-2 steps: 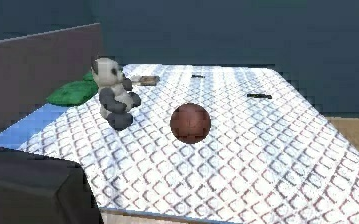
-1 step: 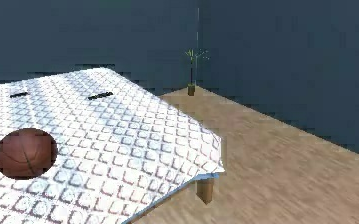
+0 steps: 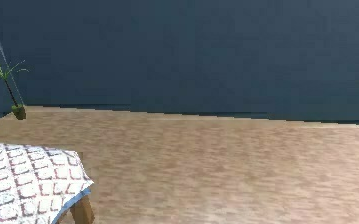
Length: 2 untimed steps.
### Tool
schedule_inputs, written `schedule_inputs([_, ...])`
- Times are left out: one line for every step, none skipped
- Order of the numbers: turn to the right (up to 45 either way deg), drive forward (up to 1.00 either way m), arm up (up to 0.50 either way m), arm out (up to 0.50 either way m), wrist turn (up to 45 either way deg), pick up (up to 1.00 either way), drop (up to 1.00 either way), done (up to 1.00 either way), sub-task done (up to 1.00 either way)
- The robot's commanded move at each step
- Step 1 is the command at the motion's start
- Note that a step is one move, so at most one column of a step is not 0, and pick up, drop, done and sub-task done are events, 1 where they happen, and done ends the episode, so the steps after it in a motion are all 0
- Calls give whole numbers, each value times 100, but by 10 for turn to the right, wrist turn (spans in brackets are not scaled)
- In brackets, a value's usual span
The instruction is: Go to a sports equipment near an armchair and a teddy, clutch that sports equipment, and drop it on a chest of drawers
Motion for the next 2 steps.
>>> schedule_inputs([60, 0, 0, 0, 0, 0, 0, 0, 0])
schedule_inputs([0, 5, 0, 0, 0, 0, 0, 0, 0])
